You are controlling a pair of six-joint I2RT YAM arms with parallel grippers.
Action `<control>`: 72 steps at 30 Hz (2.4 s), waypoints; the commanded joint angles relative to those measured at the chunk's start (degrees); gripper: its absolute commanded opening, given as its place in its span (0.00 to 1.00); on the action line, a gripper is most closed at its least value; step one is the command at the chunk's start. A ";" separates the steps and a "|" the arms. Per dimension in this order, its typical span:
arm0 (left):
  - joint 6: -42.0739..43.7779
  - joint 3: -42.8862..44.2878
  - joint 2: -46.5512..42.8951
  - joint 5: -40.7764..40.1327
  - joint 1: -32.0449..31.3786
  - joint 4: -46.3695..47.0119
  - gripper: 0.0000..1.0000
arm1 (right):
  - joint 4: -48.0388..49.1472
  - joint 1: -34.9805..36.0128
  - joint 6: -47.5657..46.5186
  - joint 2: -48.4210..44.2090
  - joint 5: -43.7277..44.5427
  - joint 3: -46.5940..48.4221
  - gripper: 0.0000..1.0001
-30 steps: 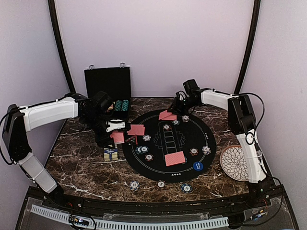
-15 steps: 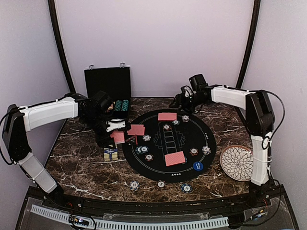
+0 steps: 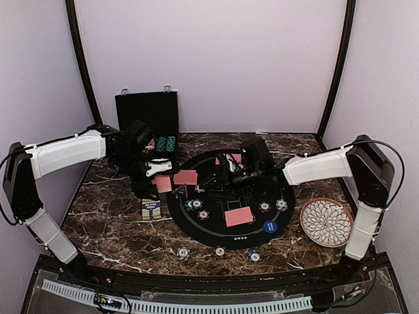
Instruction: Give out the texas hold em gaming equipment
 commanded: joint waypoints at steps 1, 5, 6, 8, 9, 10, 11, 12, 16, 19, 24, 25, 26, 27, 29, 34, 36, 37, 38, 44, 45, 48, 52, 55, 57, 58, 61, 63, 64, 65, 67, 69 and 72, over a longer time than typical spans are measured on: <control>-0.67 1.91 -0.15 1.41 -0.01 -0.18 0.00 | 18.68 3.07 8.75 1.20 -3.51 -0.57 0.66; -0.68 1.83 -0.14 1.55 -0.01 -0.24 0.00 | 25.76 4.70 12.81 4.69 -4.31 0.07 0.66; -0.68 1.83 -0.17 1.72 0.04 -0.26 0.00 | 26.97 5.05 13.50 5.57 -4.42 0.55 0.66; -0.75 1.89 -0.16 1.88 0.00 -0.20 0.00 | 27.90 5.66 14.06 7.27 -4.71 2.16 0.66; -0.80 1.95 -0.07 1.93 -0.01 -0.22 0.00 | 27.92 5.89 14.15 8.04 -4.68 3.08 0.67; -0.84 2.10 -0.09 2.10 -0.01 -0.28 0.00 | 28.21 6.14 14.36 8.75 -4.73 3.78 0.67; -0.89 2.18 -0.03 2.17 0.04 -0.38 0.00 | 28.66 6.30 14.76 9.40 -4.80 4.43 0.67; -0.91 2.24 0.02 2.23 0.01 -0.40 0.00 | 29.15 6.43 15.17 10.00 -4.90 4.98 0.67; -0.88 2.35 0.08 2.32 0.00 -0.41 0.00 | 30.51 6.88 16.19 12.01 -4.95 7.01 0.67; -0.88 2.43 0.05 2.39 0.00 -0.36 0.00 | 31.45 7.21 16.88 13.28 -4.99 8.28 0.67; -1.07 2.68 0.12 2.42 0.03 -0.37 0.00 | 31.93 7.60 17.61 15.19 -5.43 10.43 0.68; -1.10 2.76 0.15 2.42 0.01 -0.30 0.00 | 31.96 7.61 17.84 15.48 -5.43 10.78 0.68; -1.15 2.82 0.16 2.46 0.06 -0.27 0.00 | 31.92 7.67 17.95 15.77 -5.43 11.19 0.68; -1.24 2.95 0.16 2.53 0.03 -0.25 0.00 | 31.83 7.69 18.00 16.10 -5.46 11.61 0.68; -1.35 3.15 0.22 2.82 -0.06 -0.34 0.00 | 31.71 7.70 18.10 16.61 -5.43 12.34 0.68; -1.48 3.63 0.17 3.20 -0.09 -0.57 0.00 | 31.90 7.86 18.76 17.90 -5.28 13.56 0.68; -1.47 3.81 0.08 3.29 -0.10 -0.74 0.00 | 32.42 7.94 19.25 18.46 -5.26 14.08 0.68; -1.47 3.79 0.08 3.34 -0.10 -0.75 0.00 | 32.55 7.96 19.43 18.72 -5.21 14.43 0.68; -1.47 3.82 0.08 3.36 -0.10 -0.74 0.00 | 32.69 7.96 19.53 18.99 -5.18 14.78 0.68; -1.38 3.74 0.16 3.44 -0.14 -0.94 0.00 | 34.55 8.30 21.24 20.70 -5.17 16.87 0.69; -1.38 3.71 0.16 3.40 -0.13 -0.94 0.00 | 34.68 8.38 21.42 21.13 -5.17 17.39 0.69; -1.38 3.69 0.08 3.39 -0.16 -0.93 0.00 | 34.69 8.40 21.99 22.34 -5.17 18.52 0.69; -1.46 3.63 -0.05 3.50 -0.14 -1.00 0.00 | 35.83 8.48 23.27 23.83 -4.93 19.86 0.69; -1.42 3.63 -0.06 3.48 -0.23 -1.00 0.00 | 36.18 8.49 24.10 25.23 -4.58 21.38 0.69; -1.46 3.79 -0.06 3.60 -0.22 -0.95 0.00 | 36.25 8.50 24.73 26.36 -4.16 22.42 0.69; -1.42 3.82 -0.04 3.79 -0.25 -0.99 0.00 | 36.37 8.52 25.15 26.97 -3.98 22.85 0.69; -1.16 3.65 -0.09 4.01 -0.27 -1.18 0.00 | 36.53 8.52 26.62 28.70 -3.15 24.47 0.68; -0.91 3.24 -0.22 4.05 -0.27 -1.29 0.00 | 35.97 8.49 26.81 29.23 -2.45 25.02 0.68; -0.84 3.10 -0.37 4.01 -0.27 -1.25 0.00 | 35.28 8.49 26.63 29.34 -2.06 25.26 0.68; -0.78 2.83 -0.50 3.96 -0.27 -1.11 0.00 | 34.45 8.49 26.32 29.31 -1.78 25.36 0.68; -0.58 2.53 -0.64 3.87 -0.27 -1.07 0.00 | 32.37 8.33 25.53 28.92 -1.29 25.06 0.67; -0.44 2.39 -0.77 3.51 -0.27 -1.06 0.00 | 30.84 8.02 25.01 28.18 -0.70 23.95 0.66; -0.41 2.27 -0.96 3.35 -0.24 -0.97 0.00 | 30.02 7.40 24.30 26.88 -0.18 21.18 0.62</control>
